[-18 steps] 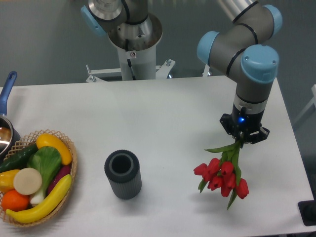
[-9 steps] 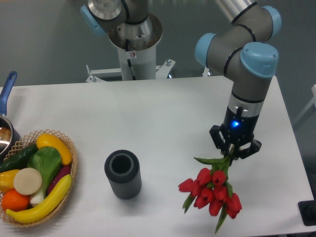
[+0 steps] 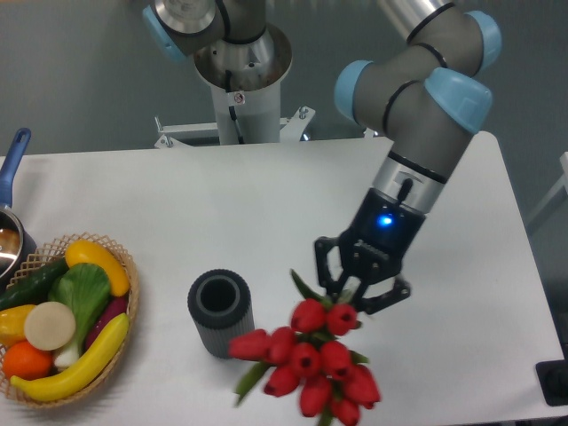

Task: Insert the flowers into the vase
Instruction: 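Carry the red tulips toward the dark gray vase and tilt stems down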

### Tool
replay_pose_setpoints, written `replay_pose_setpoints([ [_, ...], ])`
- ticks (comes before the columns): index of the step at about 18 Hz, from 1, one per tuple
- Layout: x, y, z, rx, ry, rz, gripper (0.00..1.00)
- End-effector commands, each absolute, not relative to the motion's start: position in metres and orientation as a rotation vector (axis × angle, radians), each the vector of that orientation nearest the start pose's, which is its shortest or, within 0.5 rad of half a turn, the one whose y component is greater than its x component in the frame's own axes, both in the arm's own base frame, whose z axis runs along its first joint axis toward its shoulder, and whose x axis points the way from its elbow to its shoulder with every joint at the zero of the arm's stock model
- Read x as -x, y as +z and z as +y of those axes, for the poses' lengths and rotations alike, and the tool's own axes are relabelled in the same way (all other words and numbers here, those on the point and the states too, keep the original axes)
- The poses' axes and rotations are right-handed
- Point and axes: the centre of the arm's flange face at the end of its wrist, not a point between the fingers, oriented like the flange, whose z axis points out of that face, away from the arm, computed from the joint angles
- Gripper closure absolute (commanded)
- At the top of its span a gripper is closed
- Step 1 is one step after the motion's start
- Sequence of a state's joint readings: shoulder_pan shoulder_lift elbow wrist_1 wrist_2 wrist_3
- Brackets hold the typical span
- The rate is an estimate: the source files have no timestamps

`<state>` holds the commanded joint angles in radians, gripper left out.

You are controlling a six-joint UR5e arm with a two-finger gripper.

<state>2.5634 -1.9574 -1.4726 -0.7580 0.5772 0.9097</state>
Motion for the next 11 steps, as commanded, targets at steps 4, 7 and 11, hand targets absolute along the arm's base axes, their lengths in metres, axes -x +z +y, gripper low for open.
replay_pose_setpoints([
  [4,0.403,0.460,0.540,1.908,-0.325,0.266,1.00],
  [7,0.385,0.462,0.531,1.828,-0.373,0.296,1.00],
  [11,0.373,0.434,0.522,1.784,-0.411,0.324,0.98],
])
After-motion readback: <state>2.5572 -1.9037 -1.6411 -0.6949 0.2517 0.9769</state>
